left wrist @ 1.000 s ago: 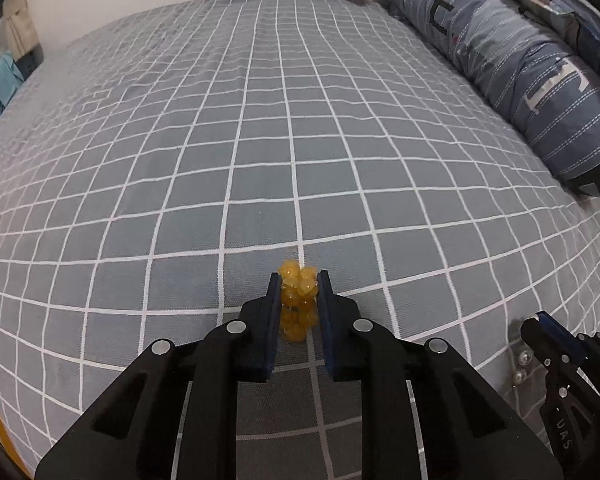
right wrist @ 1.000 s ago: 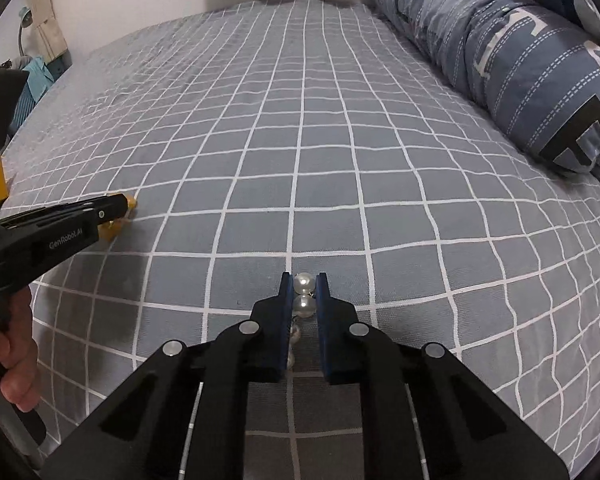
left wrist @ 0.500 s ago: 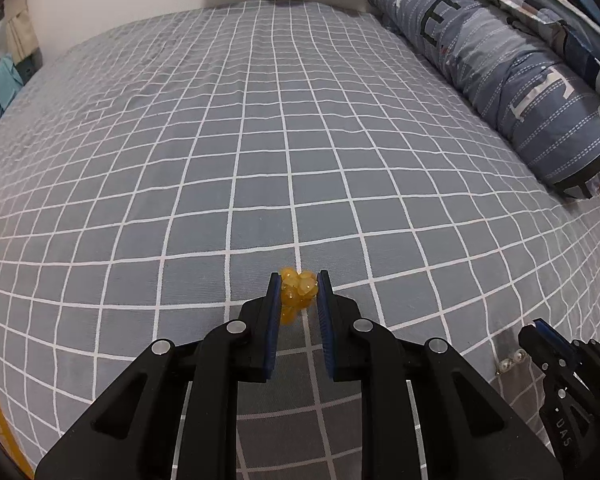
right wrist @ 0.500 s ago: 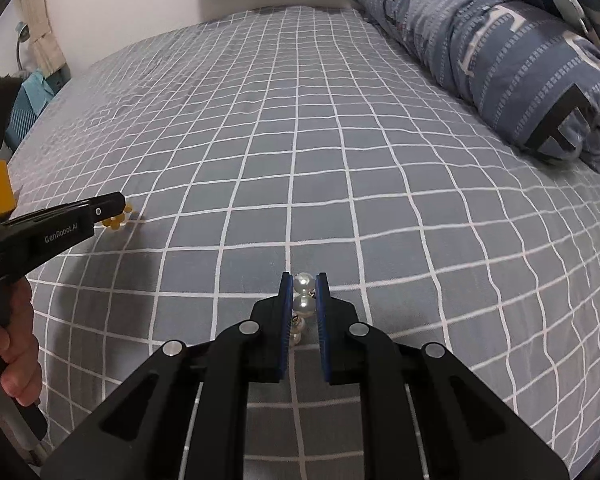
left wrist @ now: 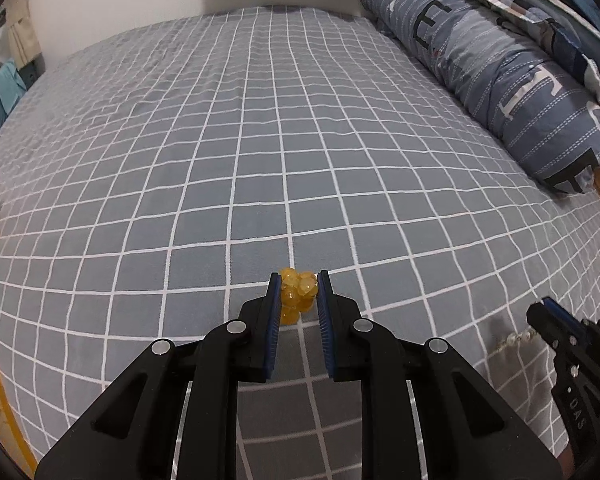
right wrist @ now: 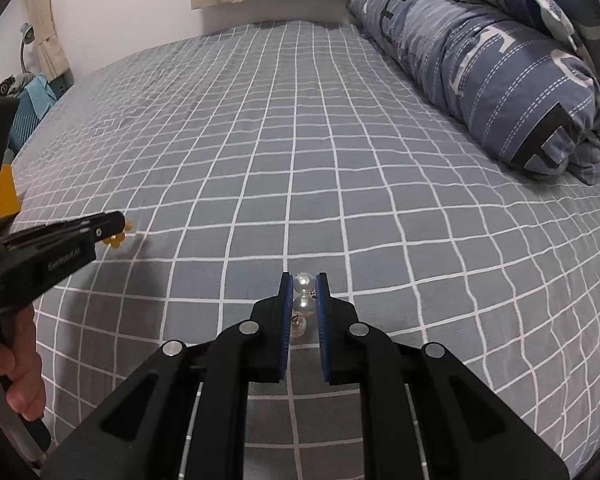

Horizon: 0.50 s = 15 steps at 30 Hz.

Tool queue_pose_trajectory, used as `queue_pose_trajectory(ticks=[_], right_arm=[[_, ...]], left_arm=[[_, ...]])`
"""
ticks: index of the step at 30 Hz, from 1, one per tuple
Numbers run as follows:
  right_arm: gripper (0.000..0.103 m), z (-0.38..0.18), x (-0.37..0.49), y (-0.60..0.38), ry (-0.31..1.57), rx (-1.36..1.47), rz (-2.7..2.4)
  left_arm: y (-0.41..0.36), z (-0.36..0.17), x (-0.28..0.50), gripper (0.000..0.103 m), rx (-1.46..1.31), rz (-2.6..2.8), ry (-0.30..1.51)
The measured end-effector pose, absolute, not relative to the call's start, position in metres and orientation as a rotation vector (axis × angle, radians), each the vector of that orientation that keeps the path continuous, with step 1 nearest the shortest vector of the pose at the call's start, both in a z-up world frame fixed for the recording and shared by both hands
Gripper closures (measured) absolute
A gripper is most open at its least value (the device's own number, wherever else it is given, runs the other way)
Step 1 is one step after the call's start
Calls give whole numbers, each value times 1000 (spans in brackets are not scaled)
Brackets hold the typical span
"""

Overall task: Organize jewelry
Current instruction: 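Carry the amber beads and pearls over the white box with both tools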

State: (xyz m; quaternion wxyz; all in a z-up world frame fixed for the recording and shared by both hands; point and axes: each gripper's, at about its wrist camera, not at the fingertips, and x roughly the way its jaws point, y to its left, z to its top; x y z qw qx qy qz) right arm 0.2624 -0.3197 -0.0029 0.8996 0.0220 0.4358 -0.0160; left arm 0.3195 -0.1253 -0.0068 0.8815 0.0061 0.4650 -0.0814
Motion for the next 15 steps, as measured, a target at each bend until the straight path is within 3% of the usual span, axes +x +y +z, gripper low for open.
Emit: queue_pose_trajectory(ticks=[15], right_arm=[[92, 26, 247, -309, 853, -2, -65]], left_arm=[[-124, 35, 281, 86, 11, -203, 930]])
